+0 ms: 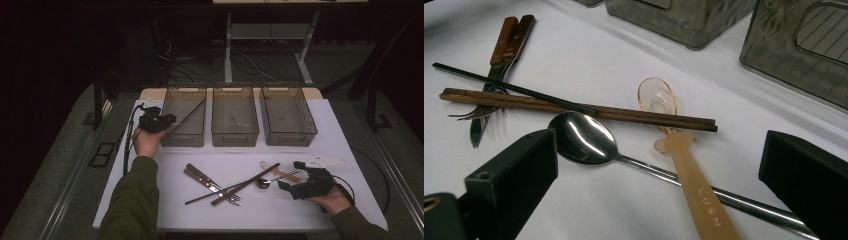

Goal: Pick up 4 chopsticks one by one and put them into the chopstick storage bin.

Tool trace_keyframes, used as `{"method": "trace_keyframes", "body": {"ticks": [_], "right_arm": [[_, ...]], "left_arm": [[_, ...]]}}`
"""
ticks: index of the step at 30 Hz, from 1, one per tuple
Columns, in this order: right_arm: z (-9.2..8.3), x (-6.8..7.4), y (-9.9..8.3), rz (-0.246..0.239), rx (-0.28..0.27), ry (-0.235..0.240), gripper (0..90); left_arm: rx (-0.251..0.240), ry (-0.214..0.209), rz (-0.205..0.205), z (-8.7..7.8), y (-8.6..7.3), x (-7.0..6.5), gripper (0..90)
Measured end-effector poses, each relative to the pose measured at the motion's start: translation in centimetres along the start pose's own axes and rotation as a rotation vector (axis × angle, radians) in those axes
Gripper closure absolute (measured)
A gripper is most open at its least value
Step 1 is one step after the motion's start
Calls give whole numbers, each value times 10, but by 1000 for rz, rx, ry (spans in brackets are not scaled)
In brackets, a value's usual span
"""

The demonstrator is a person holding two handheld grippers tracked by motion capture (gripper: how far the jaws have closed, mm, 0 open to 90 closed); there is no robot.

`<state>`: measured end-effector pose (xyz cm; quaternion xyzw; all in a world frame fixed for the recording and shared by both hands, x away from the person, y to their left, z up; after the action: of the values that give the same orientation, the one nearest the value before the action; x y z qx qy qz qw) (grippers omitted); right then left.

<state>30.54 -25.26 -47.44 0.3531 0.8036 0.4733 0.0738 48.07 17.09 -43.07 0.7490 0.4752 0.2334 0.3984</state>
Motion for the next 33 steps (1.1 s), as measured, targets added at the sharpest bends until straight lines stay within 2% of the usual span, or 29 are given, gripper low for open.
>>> {"method": "trace_keyframes", "body": {"ticks": [5, 12, 16, 21, 24, 33], "right_arm": [[0, 0, 0, 0, 0, 0, 24], [0, 0, 0, 1, 0, 0, 24], [0, 0, 0, 0, -1, 0, 24], [0, 0, 0, 1, 0, -2, 24], [0, 0, 0, 1, 1, -4, 24], [1, -1, -1, 11, 3, -5, 24]], "left_arm": [[-2, -1, -2, 0, 0, -1, 738], [-11, -15, 5, -4, 1, -1, 613], [-21, -51, 10, -10, 1, -6, 526], [-32, -96, 26, -21, 2, -14, 465], [-41, -111, 48, -29, 0, -19, 453], [-69, -198, 73, -47, -10, -43, 414]]}}
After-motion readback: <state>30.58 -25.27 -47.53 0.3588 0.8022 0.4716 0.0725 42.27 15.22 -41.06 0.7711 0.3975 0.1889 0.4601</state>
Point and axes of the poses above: each handheld gripper's, and its own axes: z roughly forward along the jaws, y roughly out of its top, x roughly to its left, the point moved 6 cm from there along z, roughly forward along the jaws, and after that the axes turned 6 degrees about y, right-handed, at the moved point
